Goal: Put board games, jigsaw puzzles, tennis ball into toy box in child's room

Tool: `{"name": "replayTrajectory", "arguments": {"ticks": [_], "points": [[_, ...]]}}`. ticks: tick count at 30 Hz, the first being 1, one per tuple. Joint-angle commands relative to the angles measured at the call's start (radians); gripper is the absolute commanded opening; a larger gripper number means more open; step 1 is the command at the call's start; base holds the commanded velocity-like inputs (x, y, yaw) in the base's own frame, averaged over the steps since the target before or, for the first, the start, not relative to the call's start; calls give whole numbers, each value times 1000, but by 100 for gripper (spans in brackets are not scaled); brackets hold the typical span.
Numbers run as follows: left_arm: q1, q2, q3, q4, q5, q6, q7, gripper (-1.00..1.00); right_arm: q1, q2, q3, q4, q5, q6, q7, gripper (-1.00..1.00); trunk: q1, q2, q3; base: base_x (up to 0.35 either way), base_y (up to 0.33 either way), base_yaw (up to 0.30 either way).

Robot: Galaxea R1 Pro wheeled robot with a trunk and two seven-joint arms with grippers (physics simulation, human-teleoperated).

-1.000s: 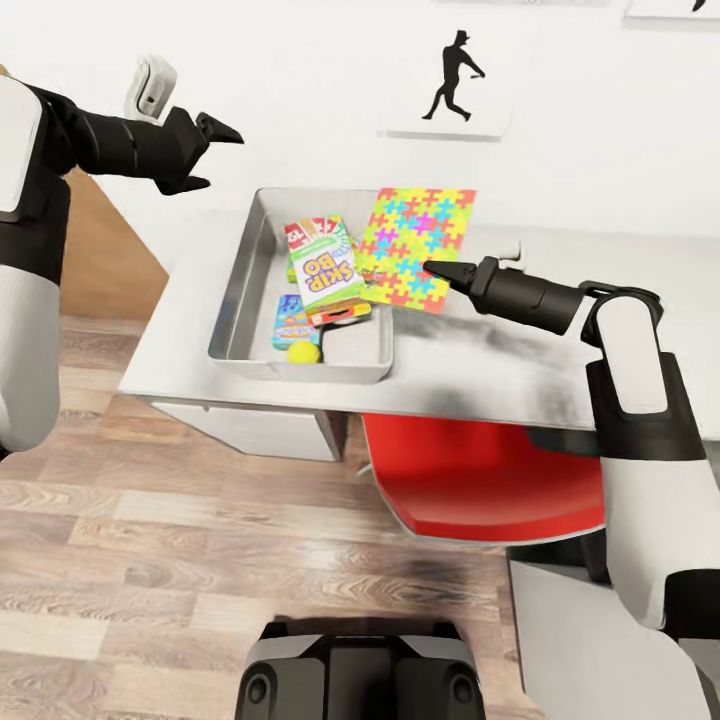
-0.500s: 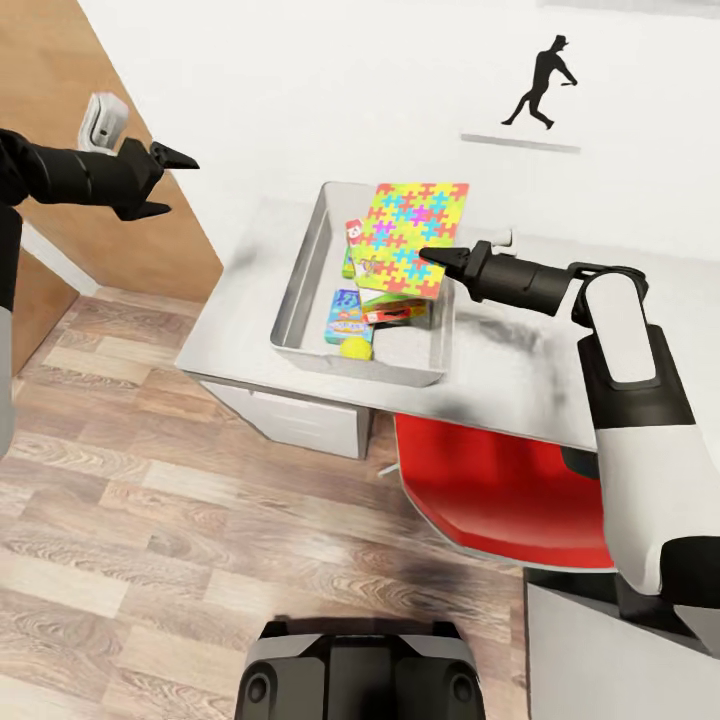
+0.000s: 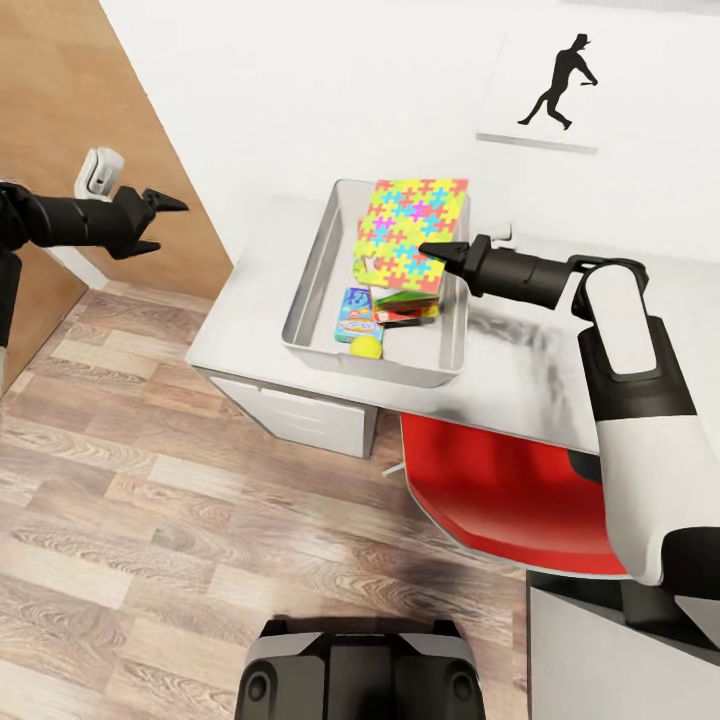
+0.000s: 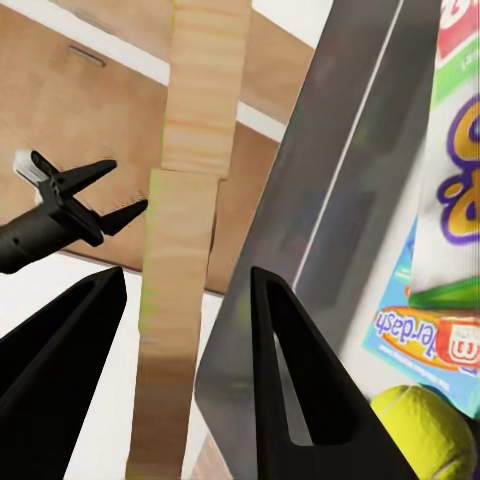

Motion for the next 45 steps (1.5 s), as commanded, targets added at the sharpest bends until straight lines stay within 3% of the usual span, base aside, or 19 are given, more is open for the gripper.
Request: {"name": "replayTrajectory", "arguments": {"ticks": [1,29,45], "points": [[5,1,-2,-2,11,-1,9,100,0,-1,1,1,10,2,10,-100,1,-2,-1,0,0,8],[87,5,4,-23,8,-7,7,100,28,14,15,130,18,2,8,-100,1,-2,-1,86,47,1],[99,4,6,-24,8,-8,6,100,28,20,16,161,23,2,5,-100,1,-2,-1,23,14,0]]}}
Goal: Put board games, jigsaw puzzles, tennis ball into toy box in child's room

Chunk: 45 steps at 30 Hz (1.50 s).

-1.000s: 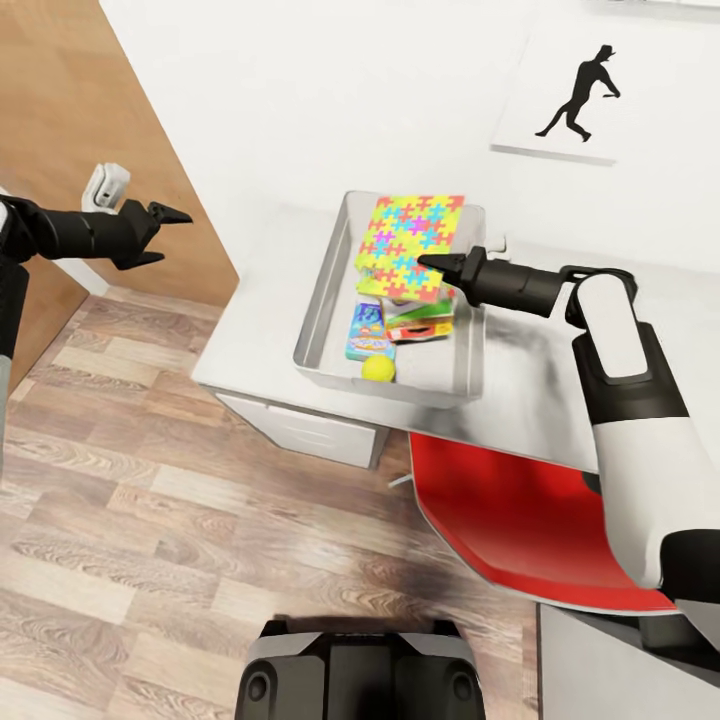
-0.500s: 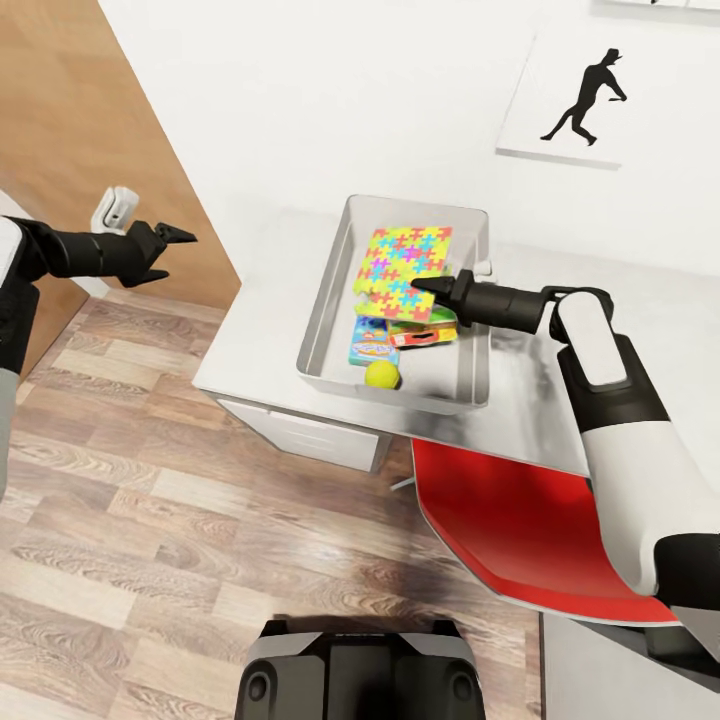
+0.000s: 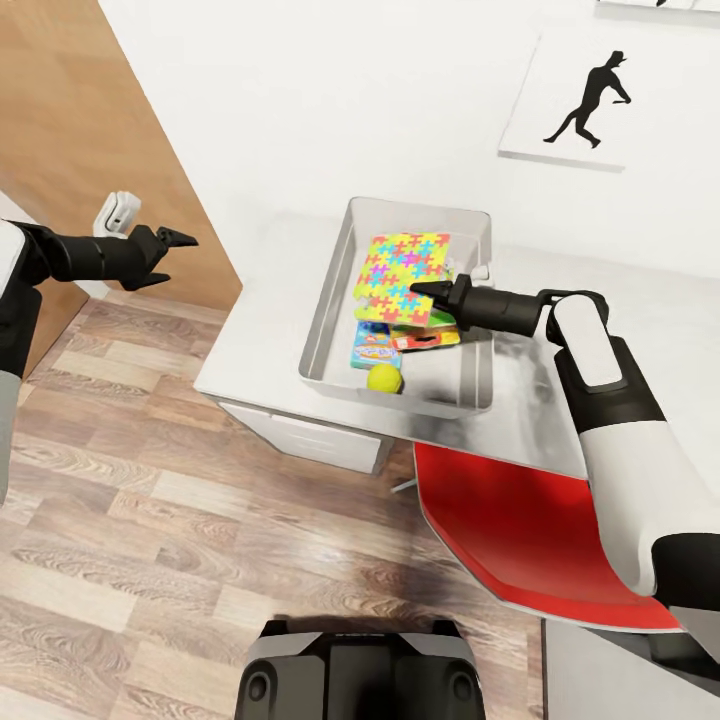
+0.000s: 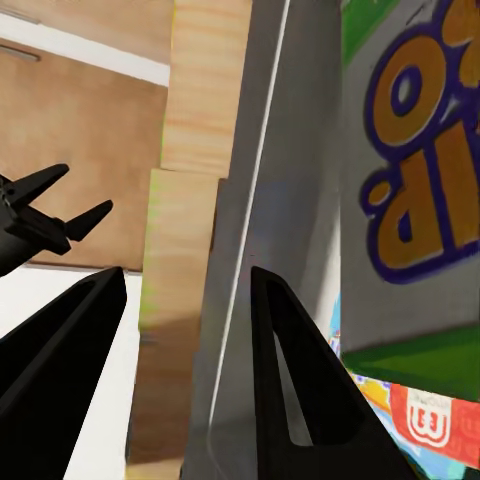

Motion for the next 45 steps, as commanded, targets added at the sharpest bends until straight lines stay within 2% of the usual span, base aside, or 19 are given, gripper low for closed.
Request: {"name": "replayTrajectory", "arguments": {"ticks": [1,19,27,45], "points": [[-1,1,-3,-1,10,0,9,100,-1,-1,1,1,10,1,10,-100,1,-2,-1,166,111,0],[9,1,-3,-2,11,0,8,100,-2,0,1,4,10,1,8,-100,1,-2,-1,91,55,0],[11,1,-3,-2,11,0,8,100,-8,0,-2,61,10,1,11,-100,1,-2,-1,4,2,0],[11,1,-3,-2,11,0,8,100,-16,-7,-9,112,10,1,14,-100,1,-2,-1,0,0,0]]}}
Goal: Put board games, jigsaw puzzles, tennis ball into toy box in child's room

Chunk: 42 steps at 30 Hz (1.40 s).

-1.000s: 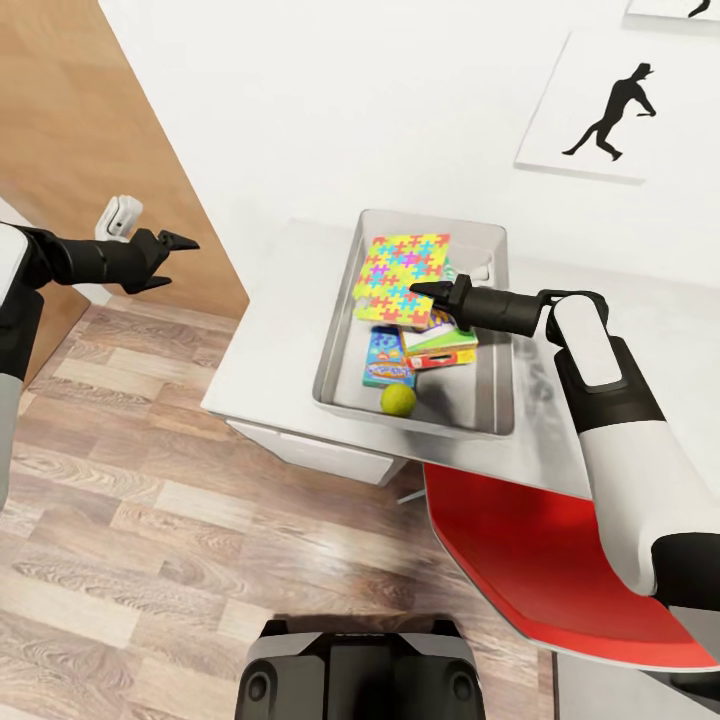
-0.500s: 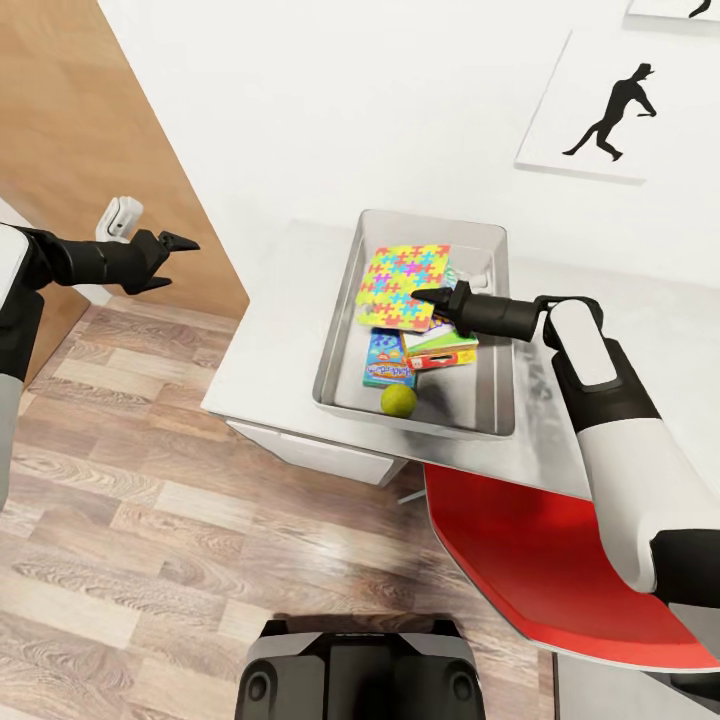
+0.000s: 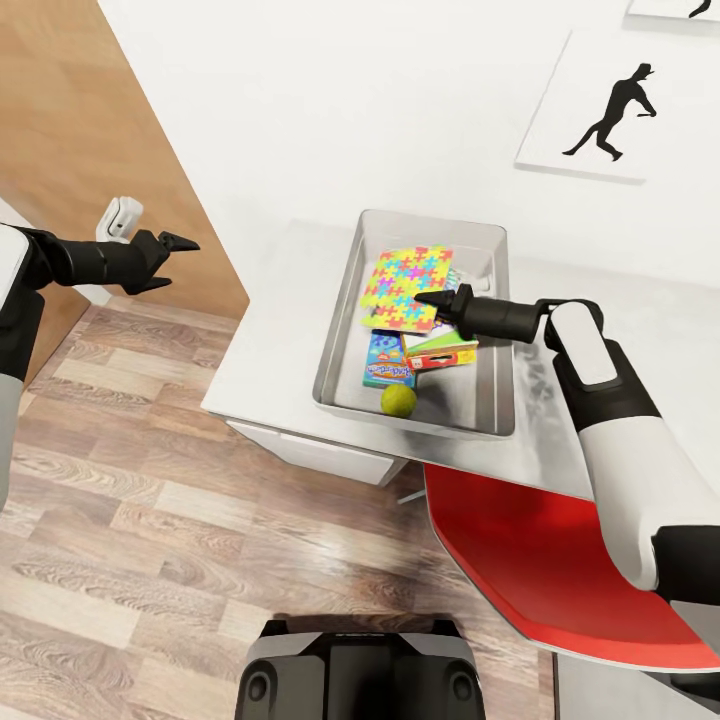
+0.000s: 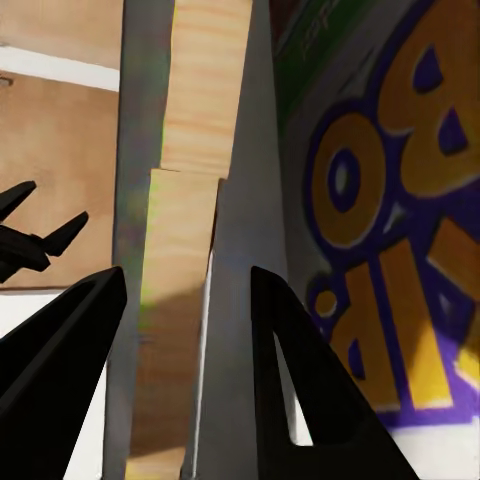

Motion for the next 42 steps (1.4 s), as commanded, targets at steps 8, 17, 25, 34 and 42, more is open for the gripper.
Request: {"name": "replayTrajectory", "arguments": {"ticks": [8,17,25,34,42], "points": [[-1,1,-3,-2,11,0,10,100,-1,4,2,7,14,1,10,100,1,-2,-1,0,0,0],[-1,1,-3,-3,11,0,10,100,-2,4,2,6,14,1,8,100,1,-2,-1,0,0,0],[-1,1,-3,-9,11,0,10,100,-19,1,1,-13,14,1,2,100,1,-2,-1,0,0,0],[-1,1,-3,-11,11,0,10,100,-66,-7,-1,-37,10,1,-55,100,1,-2,-1,0,0,0],[-1,1,-3,-11,11,0,10,100,-79,-5,-2,-84,5,1,-68,100,1,-2,-1,0,0,0]]}}
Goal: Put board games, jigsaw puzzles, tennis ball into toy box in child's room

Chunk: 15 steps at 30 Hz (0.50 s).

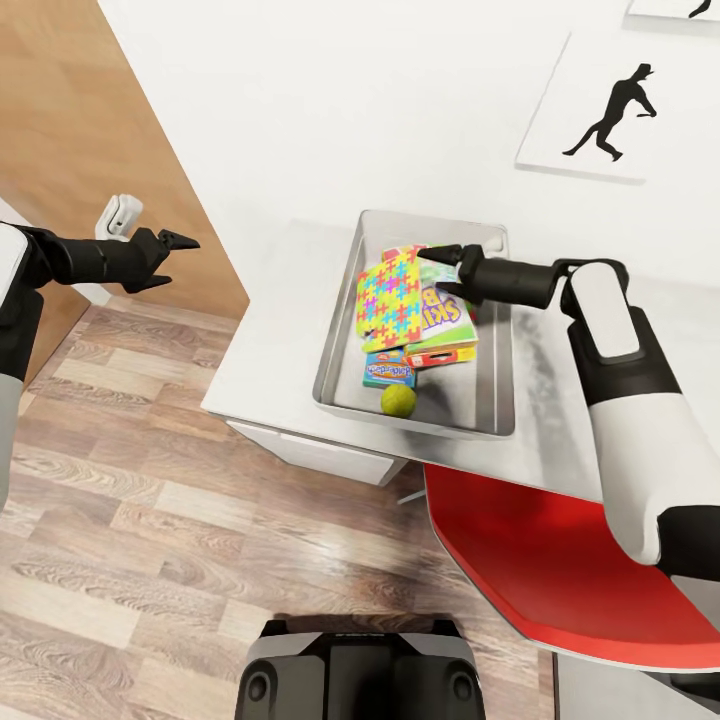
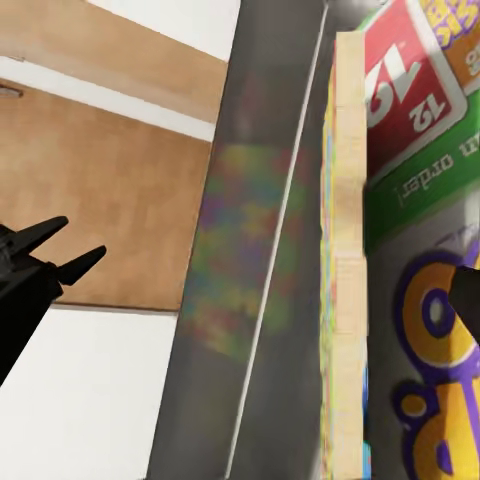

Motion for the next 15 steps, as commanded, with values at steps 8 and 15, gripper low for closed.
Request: {"name": "replayTrajectory", "arguments": {"ticks": [8,15], "points": [[-1,1,-3,-1,10,0,10,100,2,4,1,-54,8,2,8,100,1,-2,-1,0,0,0],[5,1,-3,-1,9,-1,10,100,14,1,-2,-178,9,2,7,100,1,-2,-1,0,0,0]]}}
